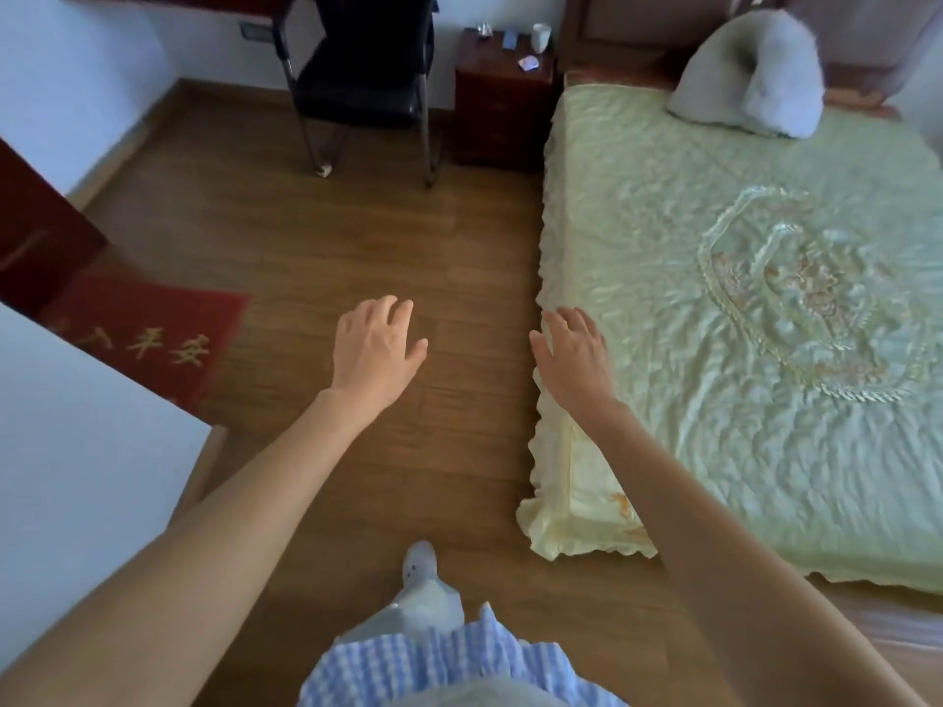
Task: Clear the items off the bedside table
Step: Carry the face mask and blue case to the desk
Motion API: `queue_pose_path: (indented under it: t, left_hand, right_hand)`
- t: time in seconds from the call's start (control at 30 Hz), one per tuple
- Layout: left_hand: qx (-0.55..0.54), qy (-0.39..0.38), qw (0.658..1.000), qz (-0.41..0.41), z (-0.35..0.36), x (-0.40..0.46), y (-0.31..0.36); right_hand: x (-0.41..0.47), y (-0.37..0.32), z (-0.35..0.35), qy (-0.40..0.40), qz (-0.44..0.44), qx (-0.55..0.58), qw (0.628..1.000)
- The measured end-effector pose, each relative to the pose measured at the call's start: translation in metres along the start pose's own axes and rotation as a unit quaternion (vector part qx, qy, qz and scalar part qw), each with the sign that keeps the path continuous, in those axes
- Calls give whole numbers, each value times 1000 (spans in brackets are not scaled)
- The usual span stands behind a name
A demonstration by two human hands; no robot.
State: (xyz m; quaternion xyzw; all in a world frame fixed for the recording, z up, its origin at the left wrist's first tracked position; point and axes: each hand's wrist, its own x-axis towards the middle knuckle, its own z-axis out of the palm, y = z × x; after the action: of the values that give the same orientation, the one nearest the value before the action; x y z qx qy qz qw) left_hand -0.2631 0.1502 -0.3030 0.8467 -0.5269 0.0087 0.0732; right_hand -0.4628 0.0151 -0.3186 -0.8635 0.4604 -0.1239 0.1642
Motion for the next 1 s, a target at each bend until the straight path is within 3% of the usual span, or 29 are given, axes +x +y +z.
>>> queue_pose_path:
  t: [0.2, 0.47, 1.0]
  left_hand:
    - [0, 14, 1000, 22, -11, 82, -51]
    - [-24, -5, 1000, 18, 12, 164, -80]
    - [2, 13, 1000, 1, 18, 438, -54]
  right_hand:
    - [73, -39, 15, 30, 8, -5, 1000]
    - [151, -41, 32, 7, 26, -28, 999]
    - [434, 10, 17, 22, -10, 1, 1000]
